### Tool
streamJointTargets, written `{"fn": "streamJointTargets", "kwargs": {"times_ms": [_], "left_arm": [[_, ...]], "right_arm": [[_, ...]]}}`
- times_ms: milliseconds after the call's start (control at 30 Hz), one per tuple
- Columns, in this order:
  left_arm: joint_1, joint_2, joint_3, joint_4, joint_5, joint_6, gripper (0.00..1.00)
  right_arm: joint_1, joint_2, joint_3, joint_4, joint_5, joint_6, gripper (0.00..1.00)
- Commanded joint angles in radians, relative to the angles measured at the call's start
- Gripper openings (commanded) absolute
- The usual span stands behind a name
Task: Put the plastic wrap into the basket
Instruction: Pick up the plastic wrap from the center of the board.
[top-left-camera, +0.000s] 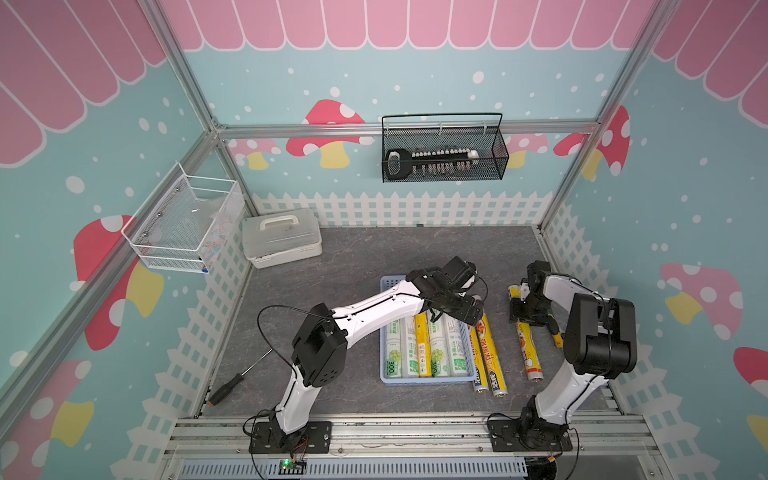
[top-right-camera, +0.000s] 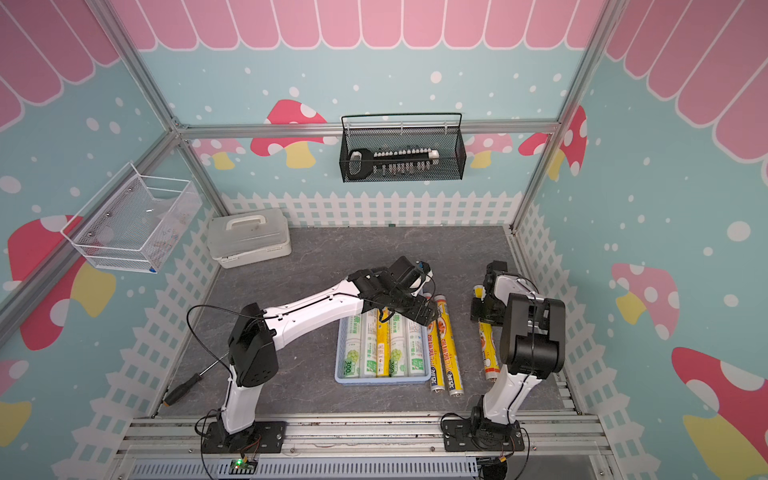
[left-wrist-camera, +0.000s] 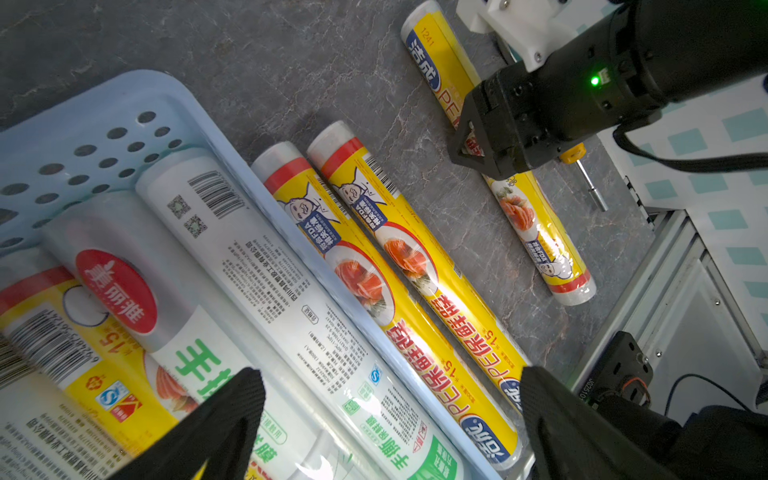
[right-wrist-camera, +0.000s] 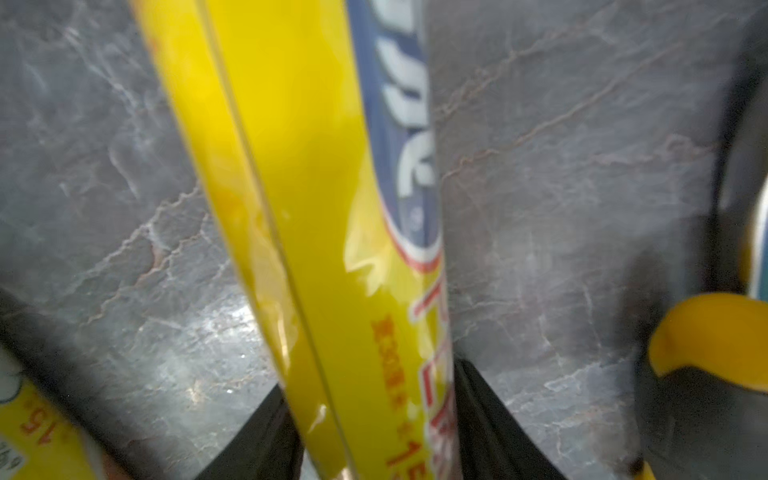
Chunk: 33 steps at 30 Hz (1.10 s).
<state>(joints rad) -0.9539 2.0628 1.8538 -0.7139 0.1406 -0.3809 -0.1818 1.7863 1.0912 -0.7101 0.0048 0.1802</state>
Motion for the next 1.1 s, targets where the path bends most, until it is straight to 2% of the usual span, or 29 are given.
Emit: {"fn": "streamJointTargets", "kwargs": {"times_ms": [0,167,300,467,600,667,900,1067], "left_arm": [[0.003,-0.053,-0.015,-0.005,-0.026,0.018,0.99],[0.005,-0.061,-0.028,-0.005,-0.039,0.018,0.99],[0.006,-0.069,-0.028,-0.001,-0.06,0.013,0.99],[0.009,-0.112,-0.057,0.012,-0.16,0.007,0.99],[0.019,-0.179,-0.135,0.057,-0.247,-0.015,0.99],[0.029,-0.215,-0.174,0.079,-0.277,-0.028,0.99],[0.089,-0.313,-0.291,0.124,-0.359,-0.095,0.99],[0.138,-0.403,-0.405,0.161,-0.424,-0.159,0.99]], "right_arm": [[0.008,0.041,-0.017,-0.056,0.008,-0.019,0.52],[0.017,0.018,0.003,-0.059,-0.035,-0.027,0.42],[0.045,-0.038,0.038,-0.091,-0.018,-0.028,0.36],[0.058,-0.163,0.054,-0.14,0.011,-0.013,0.3],[0.068,-0.292,0.059,-0.177,0.001,-0.002,0.29],[0.07,-0.361,0.054,-0.181,-0.07,0.016,0.28],[0.105,-0.553,0.0,-0.091,-0.448,0.176,0.28],[0.195,-0.579,-0.023,0.001,-0.554,0.308,0.27]]}}
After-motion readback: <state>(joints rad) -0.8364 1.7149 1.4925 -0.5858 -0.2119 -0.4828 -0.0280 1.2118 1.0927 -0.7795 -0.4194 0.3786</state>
